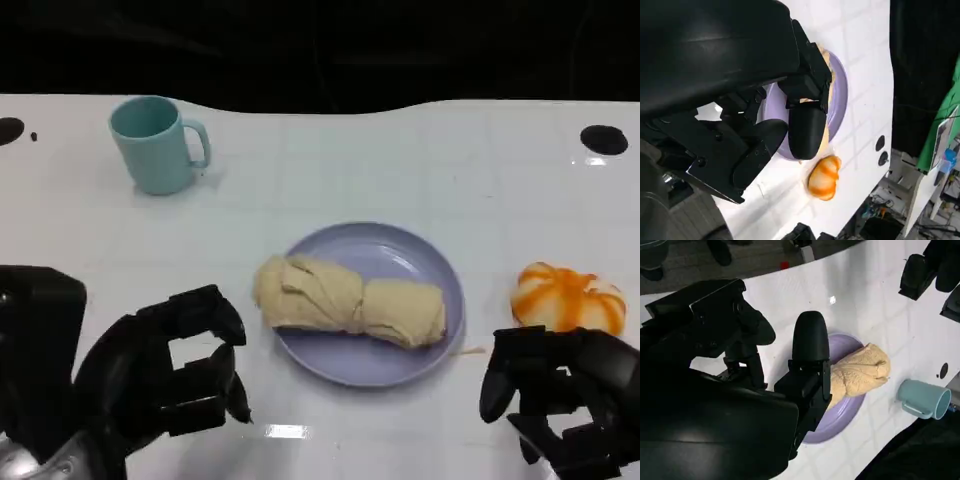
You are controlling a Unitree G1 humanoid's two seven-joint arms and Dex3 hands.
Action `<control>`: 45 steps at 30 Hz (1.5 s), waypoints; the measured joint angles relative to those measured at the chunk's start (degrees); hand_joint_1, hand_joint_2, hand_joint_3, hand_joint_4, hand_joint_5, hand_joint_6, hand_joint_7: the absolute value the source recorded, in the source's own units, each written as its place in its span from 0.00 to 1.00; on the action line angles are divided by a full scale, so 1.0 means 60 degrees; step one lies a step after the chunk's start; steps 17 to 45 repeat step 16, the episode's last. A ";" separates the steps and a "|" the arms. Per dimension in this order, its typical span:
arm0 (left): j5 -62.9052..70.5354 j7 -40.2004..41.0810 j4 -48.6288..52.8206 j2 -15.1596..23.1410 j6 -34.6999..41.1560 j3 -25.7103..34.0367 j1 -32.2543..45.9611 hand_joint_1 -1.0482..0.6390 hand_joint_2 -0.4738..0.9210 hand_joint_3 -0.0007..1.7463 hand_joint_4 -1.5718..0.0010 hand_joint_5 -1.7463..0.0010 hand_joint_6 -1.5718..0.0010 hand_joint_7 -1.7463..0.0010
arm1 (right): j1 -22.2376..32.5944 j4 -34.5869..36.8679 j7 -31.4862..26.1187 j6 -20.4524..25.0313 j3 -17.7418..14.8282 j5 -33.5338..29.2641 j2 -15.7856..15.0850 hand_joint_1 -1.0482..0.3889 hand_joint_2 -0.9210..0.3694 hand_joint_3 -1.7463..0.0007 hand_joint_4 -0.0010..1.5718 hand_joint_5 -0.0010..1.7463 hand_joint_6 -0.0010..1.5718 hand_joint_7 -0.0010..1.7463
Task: Grasp the towel on the left side of the plate with the left hand and place it into the plate.
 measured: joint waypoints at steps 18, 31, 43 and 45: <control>-0.0314 -0.0045 0.0238 0.0433 0.0016 0.0056 -0.0061 0.57 0.70 0.79 0.47 0.00 0.54 0.02 | -0.0009 0.0044 -0.0068 -0.0127 0.0081 -0.0127 0.0078 0.79 0.26 0.37 0.44 0.97 0.43 0.82; -0.0314 -0.0045 0.0238 0.0433 0.0016 0.0056 -0.0061 0.57 0.70 0.79 0.47 0.00 0.54 0.02 | -0.0009 0.0044 -0.0068 -0.0127 0.0081 -0.0127 0.0078 0.79 0.26 0.37 0.44 0.97 0.43 0.82; -0.0314 -0.0045 0.0238 0.0433 0.0016 0.0056 -0.0061 0.57 0.70 0.79 0.47 0.00 0.54 0.02 | -0.0009 0.0044 -0.0068 -0.0127 0.0081 -0.0127 0.0078 0.79 0.26 0.37 0.44 0.97 0.43 0.82; -0.0314 -0.0045 0.0238 0.0433 0.0016 0.0056 -0.0061 0.57 0.70 0.79 0.47 0.00 0.54 0.02 | -0.0009 0.0044 -0.0068 -0.0127 0.0081 -0.0127 0.0078 0.79 0.26 0.37 0.44 0.97 0.43 0.82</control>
